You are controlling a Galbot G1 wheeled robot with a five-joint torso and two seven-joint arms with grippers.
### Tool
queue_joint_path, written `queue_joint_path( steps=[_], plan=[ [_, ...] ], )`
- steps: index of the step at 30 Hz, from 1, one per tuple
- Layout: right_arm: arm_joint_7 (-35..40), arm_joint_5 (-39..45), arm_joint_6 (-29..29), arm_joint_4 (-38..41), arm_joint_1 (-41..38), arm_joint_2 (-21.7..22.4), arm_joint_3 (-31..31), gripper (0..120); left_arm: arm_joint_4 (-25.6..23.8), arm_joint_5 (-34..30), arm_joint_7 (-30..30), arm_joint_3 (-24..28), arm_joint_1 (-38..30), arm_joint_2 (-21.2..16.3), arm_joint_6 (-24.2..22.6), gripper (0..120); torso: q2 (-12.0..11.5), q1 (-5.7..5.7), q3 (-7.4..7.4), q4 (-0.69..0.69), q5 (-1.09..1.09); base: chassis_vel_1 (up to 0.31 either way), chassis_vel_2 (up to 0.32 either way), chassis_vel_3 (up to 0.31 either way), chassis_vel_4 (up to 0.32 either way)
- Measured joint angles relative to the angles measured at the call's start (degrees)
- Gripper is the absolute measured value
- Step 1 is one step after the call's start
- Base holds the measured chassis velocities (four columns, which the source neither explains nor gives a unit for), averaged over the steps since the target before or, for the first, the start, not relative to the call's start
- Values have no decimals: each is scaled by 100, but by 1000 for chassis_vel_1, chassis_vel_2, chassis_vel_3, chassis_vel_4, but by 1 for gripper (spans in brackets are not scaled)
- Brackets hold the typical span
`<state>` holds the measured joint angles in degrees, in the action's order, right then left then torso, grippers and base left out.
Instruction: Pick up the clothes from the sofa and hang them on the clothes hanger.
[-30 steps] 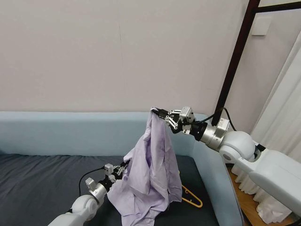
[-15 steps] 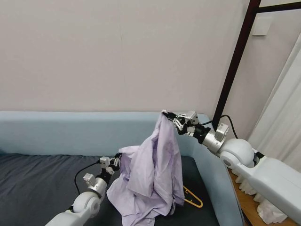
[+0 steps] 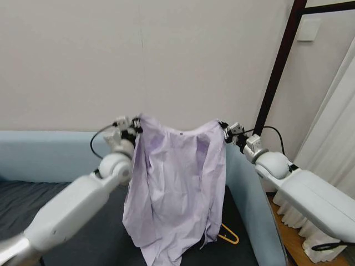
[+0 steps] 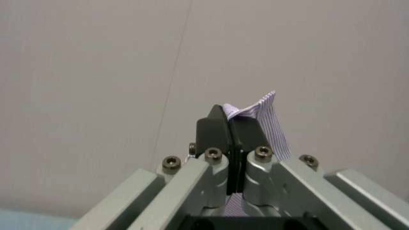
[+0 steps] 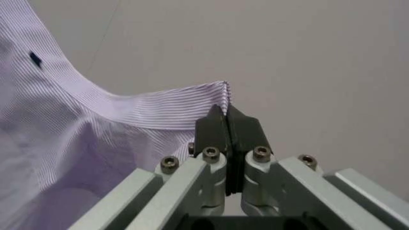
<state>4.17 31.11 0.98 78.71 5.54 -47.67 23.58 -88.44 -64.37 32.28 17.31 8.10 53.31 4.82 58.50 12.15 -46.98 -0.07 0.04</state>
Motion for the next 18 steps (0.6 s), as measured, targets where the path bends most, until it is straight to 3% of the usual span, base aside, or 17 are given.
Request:
queue_joint_path(
  steps=[5,9,11,12,13,17,18],
  plan=[
    [213,10,-112,-106,-662,-63,191,0,335,-64,68,369,-754,230,-128,0,0,-1,0,4,-5,0,0,0,0],
    [467,229,-208,-104,-1122,48,221,0,484,429,-38,538,-979,316,-110,0,0,-1,3,-2,-7,0,0,0,0],
    [565,664,-430,596,-986,377,176,0,-157,731,35,366,-461,-19,-133,0,0,-1,2,-5,-7,0,0,0,0],
    [565,664,-430,596,-986,377,176,0,-157,731,35,366,-461,-19,-133,0,0,-1,2,-5,-7,0,0,0,0],
    [760,951,-662,1358,-638,601,104,0,-833,744,198,126,82,-377,-236,0,0,-2,1,1,-6,0,0,0,0],
    [1194,1498,-1050,2918,-89,1016,-41,0,-2284,663,388,-881,1529,-1191,-429,0,1,-4,3,2,-8,0,0,0,0],
    [1194,1498,-1050,2918,-89,1016,-41,0,-2284,663,388,-881,1529,-1191,-429,0,1,-4,3,2,-8,0,0,0,0]
  ],
)
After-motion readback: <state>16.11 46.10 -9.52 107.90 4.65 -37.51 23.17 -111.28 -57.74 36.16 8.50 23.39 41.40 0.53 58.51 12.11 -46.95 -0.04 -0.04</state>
